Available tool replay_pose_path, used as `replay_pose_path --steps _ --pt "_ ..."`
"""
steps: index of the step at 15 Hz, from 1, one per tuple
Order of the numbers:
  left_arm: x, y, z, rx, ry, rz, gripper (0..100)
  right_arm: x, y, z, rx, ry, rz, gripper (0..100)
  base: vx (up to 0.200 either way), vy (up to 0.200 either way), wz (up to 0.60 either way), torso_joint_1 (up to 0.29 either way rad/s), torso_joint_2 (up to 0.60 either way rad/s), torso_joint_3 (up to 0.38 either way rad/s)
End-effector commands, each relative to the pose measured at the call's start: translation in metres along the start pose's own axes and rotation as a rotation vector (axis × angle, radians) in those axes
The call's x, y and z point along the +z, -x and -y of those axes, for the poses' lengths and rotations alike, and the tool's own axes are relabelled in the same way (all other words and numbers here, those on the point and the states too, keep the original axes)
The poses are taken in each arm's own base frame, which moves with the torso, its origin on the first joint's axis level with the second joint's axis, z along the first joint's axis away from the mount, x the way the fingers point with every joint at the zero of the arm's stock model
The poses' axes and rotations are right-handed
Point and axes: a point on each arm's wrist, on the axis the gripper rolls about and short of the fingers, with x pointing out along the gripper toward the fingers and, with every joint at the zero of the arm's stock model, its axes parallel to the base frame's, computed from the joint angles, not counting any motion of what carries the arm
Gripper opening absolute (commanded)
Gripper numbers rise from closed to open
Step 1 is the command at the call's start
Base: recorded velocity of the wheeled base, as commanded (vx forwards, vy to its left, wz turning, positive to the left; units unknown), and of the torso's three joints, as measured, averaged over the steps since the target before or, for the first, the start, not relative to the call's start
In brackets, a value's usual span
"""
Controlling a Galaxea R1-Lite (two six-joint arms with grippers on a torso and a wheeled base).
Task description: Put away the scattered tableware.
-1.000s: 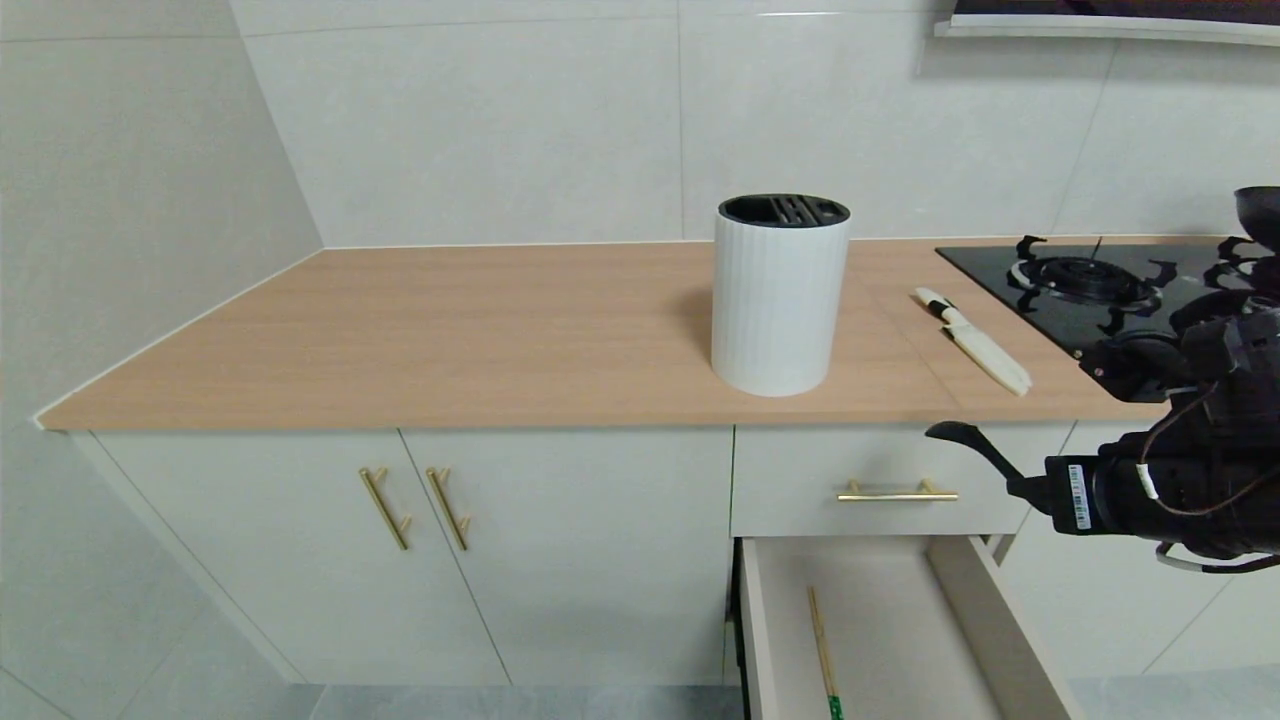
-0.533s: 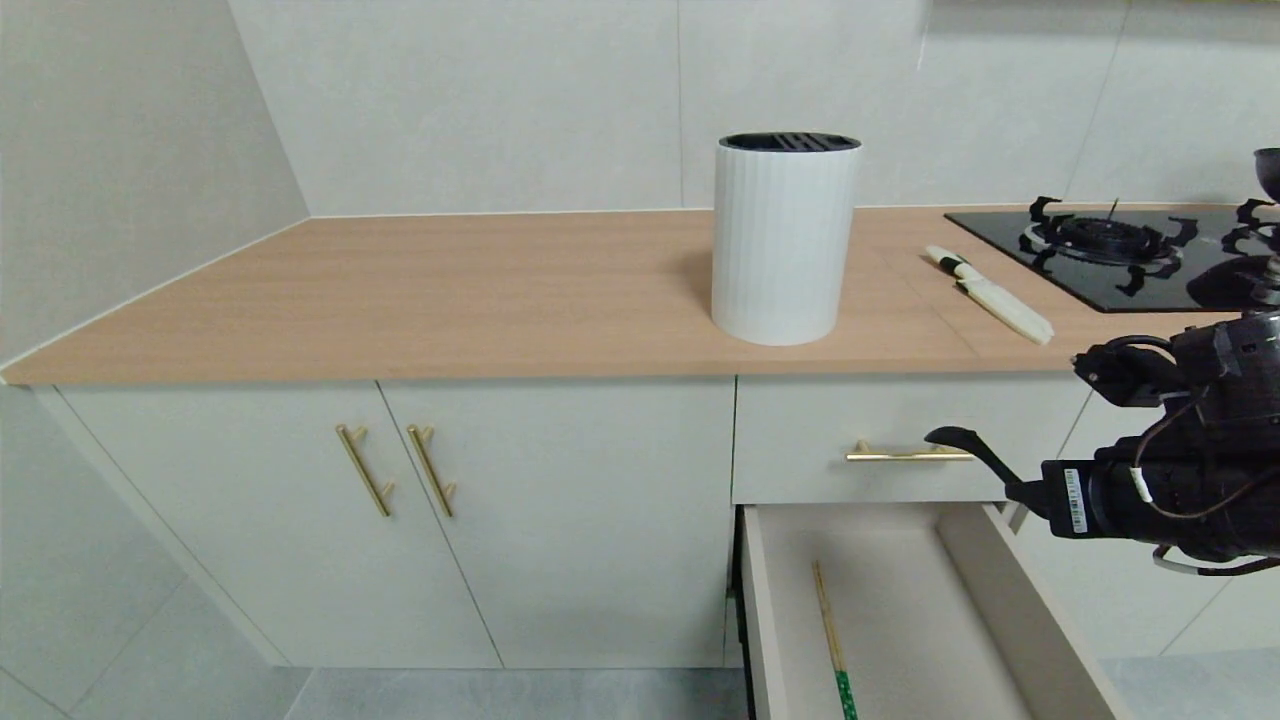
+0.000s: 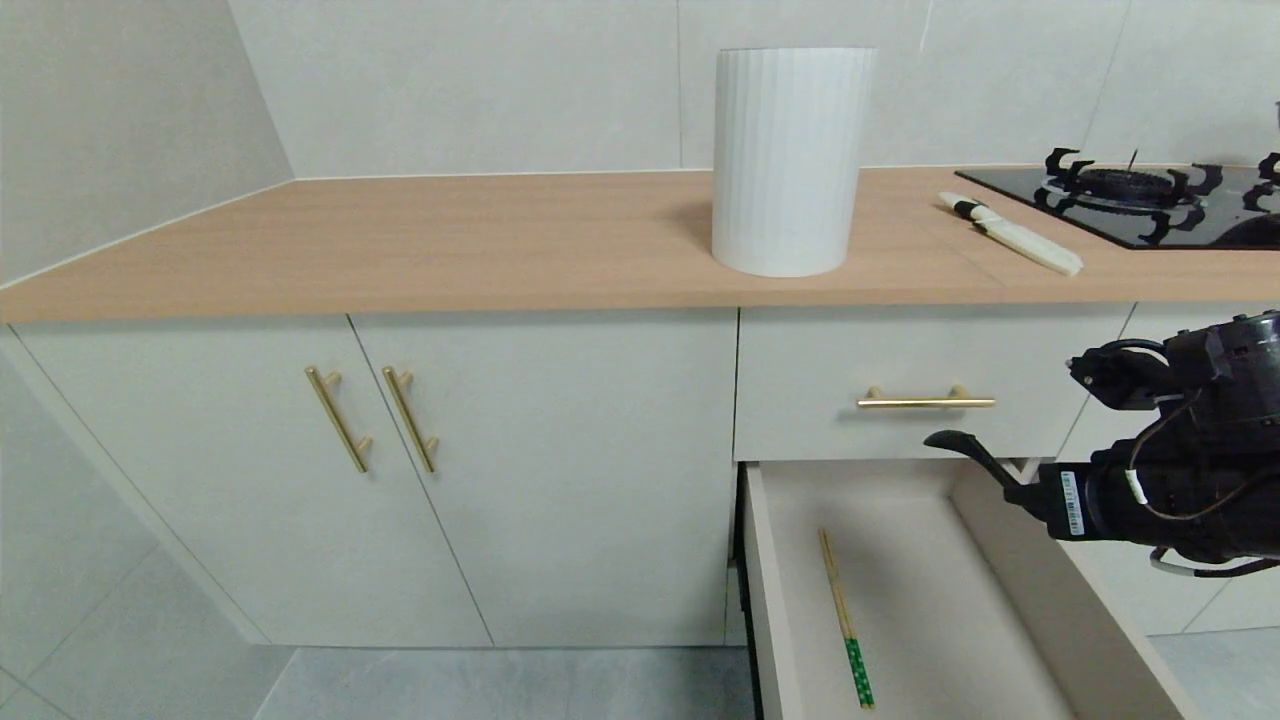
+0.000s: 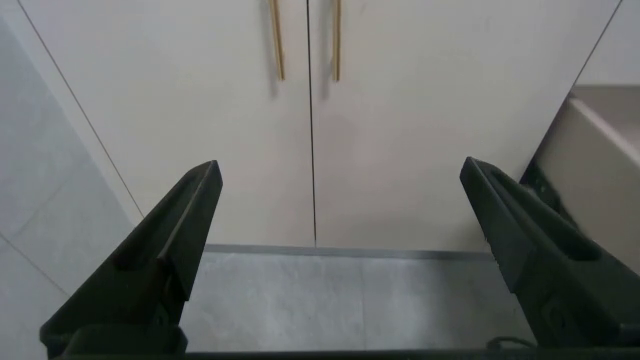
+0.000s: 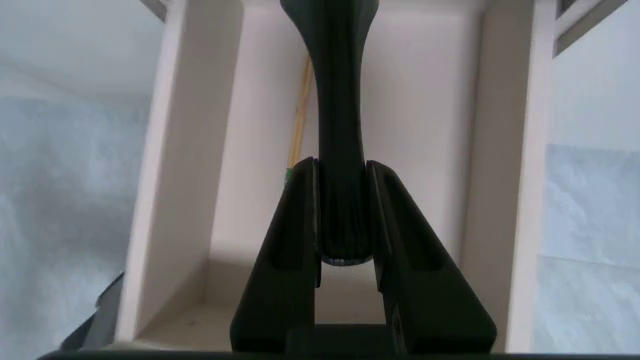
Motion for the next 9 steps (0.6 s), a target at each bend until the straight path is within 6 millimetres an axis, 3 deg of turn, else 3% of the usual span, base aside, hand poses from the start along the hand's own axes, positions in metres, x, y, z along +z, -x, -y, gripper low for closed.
replay_pose_path --steps 1,3,9 --pt "0.0 0.0 0.0 0.0 0.001 -0.002 100 0.0 -0.001 0.0 -0.001 0.002 -0.002 0 0.0 0.0 0.0 -0.1 0.45 0.339" --pt "0.0 0.0 0.0 0.0 0.0 0.0 100 -0.001 -0.001 0.0 -0.001 0.002 -0.003 0 0.0 0.0 0.0 -0.041 0.24 0.176" --pt "0.0 0.0 0.0 0.0 0.0 0.0 100 -0.004 -0.012 0.0 -0.006 0.004 -0.041 0 0.0 0.0 0.0 -0.008 0.03 0.016"
